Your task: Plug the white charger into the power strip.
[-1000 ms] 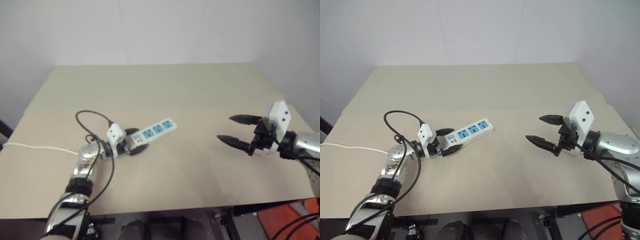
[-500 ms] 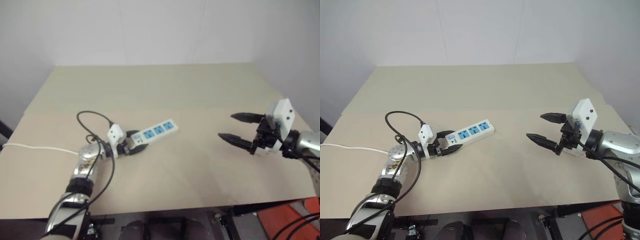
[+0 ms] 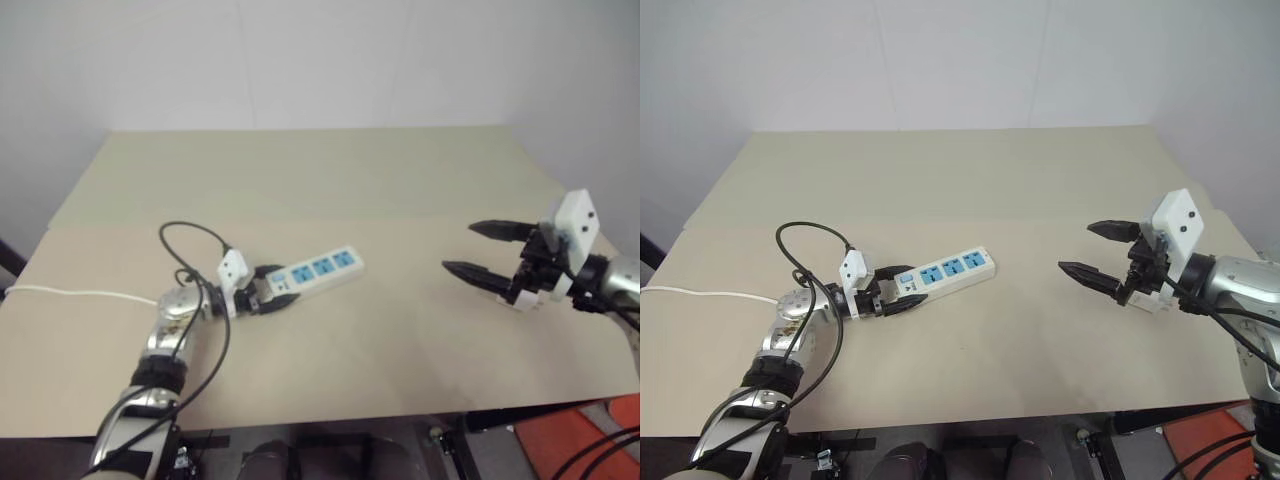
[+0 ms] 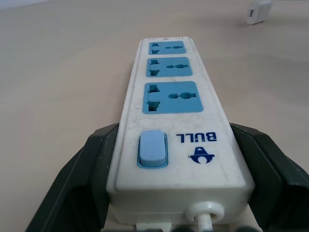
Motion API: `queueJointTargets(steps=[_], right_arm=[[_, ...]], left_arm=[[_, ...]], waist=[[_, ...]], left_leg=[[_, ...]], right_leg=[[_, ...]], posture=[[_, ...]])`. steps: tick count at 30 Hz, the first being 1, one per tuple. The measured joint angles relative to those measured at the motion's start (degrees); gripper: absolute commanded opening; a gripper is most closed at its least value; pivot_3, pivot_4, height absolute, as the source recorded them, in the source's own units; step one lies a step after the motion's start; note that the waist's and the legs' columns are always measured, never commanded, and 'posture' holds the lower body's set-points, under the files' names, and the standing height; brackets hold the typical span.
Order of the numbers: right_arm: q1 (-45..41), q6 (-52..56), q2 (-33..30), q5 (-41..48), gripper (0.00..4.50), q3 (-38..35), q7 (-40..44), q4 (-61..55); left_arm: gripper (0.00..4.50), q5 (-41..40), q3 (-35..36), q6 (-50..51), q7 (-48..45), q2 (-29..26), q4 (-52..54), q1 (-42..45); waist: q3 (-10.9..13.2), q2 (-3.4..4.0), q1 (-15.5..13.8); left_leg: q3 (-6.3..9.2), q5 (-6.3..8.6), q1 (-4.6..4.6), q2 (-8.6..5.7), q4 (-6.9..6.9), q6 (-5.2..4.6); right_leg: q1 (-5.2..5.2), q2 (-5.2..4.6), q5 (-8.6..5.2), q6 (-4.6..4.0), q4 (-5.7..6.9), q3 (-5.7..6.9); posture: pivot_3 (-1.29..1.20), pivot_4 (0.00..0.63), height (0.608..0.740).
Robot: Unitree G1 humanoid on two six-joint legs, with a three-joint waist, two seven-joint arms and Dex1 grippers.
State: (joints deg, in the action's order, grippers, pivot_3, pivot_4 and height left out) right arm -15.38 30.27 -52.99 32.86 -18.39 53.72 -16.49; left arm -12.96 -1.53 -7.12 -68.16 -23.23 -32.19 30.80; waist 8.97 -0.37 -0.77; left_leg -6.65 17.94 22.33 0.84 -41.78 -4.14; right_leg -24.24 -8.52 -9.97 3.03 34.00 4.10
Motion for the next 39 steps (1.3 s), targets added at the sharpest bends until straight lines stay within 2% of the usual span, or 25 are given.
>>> queueJointTargets(steps=[12,31,36,39], right_arm=[[0.0,0.0,-2.8,-0.2,4.5,-1.3,1.3,2.8],[4.6,-2.2,-5.5,-4.7,4.5,-4.8,3.0,8.5],[1.1,-0.2,-11.4,-6.9,4.5,-3.2,4.4,14.3],[-3.1,1.4,-16.7,-8.4,4.5,1.4,8.1,18.8]], left_arm=[[3.27,-0.7,-5.2,0.6,-9.1,-0.1,3.1,-0.2],[3.27,0.2,-8.0,-4.0,-12.1,0.0,1.8,1.0],[3.27,0.8,-8.0,-4.5,-11.0,-0.1,2.1,0.9],[3.27,0.9,-8.1,-4.0,-10.3,-0.4,3.2,0.5]], waist=[[0.0,0.0,0.0],[0.0,-0.01,-0.1],[0.0,0.01,-0.1],[0.0,0.02,0.1]], left_leg=[[0.0,0.02,0.02,0.0,-0.02,-0.04],[0.01,0.06,0.02,-0.01,-0.06,-0.11],[0.0,0.09,-0.01,-0.04,-0.09,-0.17],[0.0,0.11,-0.01,-0.03,-0.1,-0.2]], right_leg=[[0.0,-0.01,0.0,0.01,-0.02,0.0],[0.01,-0.04,0.01,0.02,-0.04,0.0],[0.0,-0.14,0.01,0.02,-0.1,-0.02],[-0.01,-0.17,0.01,0.02,-0.12,-0.03]], posture=[[0.0,0.15,0.74],[0.0,0.15,0.74],[0.0,0.15,0.74],[0.0,0.15,0.74]])
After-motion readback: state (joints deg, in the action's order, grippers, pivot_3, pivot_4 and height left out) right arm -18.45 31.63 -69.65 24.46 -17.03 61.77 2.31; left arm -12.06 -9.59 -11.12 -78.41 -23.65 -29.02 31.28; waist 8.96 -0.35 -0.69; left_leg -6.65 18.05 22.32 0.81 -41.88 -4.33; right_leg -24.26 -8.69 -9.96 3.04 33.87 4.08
